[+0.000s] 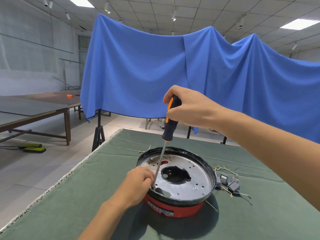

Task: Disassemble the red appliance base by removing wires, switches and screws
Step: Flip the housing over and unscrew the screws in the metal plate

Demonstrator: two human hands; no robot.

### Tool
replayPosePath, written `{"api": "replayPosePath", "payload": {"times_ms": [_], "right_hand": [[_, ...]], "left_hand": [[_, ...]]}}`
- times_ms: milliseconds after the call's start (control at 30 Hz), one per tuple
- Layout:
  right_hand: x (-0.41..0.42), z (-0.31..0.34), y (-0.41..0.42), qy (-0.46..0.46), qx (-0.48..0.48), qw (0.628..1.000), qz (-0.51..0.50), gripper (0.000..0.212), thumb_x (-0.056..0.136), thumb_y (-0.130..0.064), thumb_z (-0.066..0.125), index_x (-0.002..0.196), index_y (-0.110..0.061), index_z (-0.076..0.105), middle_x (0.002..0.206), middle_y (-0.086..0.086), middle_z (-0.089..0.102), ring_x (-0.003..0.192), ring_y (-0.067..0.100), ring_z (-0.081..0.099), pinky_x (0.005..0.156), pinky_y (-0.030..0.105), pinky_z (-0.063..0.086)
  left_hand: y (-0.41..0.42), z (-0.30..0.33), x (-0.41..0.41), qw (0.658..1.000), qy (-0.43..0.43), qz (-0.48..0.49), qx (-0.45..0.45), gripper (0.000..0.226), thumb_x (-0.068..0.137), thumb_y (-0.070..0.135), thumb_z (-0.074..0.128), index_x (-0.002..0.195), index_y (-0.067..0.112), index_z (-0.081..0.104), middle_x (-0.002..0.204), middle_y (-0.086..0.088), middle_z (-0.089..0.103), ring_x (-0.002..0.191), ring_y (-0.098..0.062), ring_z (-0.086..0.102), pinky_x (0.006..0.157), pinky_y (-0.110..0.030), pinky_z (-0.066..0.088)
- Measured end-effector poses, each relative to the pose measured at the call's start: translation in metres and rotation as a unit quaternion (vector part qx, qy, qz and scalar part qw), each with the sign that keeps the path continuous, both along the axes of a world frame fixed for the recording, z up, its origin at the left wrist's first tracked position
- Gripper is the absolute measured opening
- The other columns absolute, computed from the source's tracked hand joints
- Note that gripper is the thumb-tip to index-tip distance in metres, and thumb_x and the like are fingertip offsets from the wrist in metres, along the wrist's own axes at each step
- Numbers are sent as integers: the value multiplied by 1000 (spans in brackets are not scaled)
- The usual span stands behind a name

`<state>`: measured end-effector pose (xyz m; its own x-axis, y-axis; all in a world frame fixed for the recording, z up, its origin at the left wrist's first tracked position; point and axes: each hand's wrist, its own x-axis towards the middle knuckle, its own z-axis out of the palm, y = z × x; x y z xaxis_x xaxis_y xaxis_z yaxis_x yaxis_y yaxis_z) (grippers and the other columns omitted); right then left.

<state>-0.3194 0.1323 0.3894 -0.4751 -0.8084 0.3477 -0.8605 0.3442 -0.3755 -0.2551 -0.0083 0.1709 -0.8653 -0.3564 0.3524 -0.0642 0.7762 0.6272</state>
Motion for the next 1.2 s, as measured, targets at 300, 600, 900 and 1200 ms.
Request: {"api": "replayPosePath", "payload": {"times_ms": [300,600,900,1200], "right_hand": [[-2,-3,-3,-36,-44,997,-46,11,82,-23,53,93,-22,55,85,-2,63,70,21,66,60,36,59],[-10,-9,-4,85,-80,988,-99,5,86,-23,55,85,-18,55,77,0,65,49,17,60,53,30,51],[-21,13,6,98,-138,979,-112,6,84,-23,55,78,-20,56,76,-3,63,51,11,55,55,28,44],[-38,0,19,69,-177,972,-141,8,83,-23,56,76,-20,57,67,-5,61,39,9,53,44,23,37]], "left_hand": [[-1,0,0,1000,-7,-8,2,31,80,5,49,58,21,63,86,18,62,90,2,52,82,-17,40],[-5,5,7,995,-37,-41,87,22,65,31,45,50,25,59,92,19,63,91,5,54,85,-21,46],[-5,7,6,993,-43,-46,105,26,64,32,54,66,15,73,94,14,65,96,0,58,90,-28,49],[5,2,4,996,25,-5,89,17,86,34,64,73,23,65,78,10,64,81,-1,59,81,-25,50]]}}
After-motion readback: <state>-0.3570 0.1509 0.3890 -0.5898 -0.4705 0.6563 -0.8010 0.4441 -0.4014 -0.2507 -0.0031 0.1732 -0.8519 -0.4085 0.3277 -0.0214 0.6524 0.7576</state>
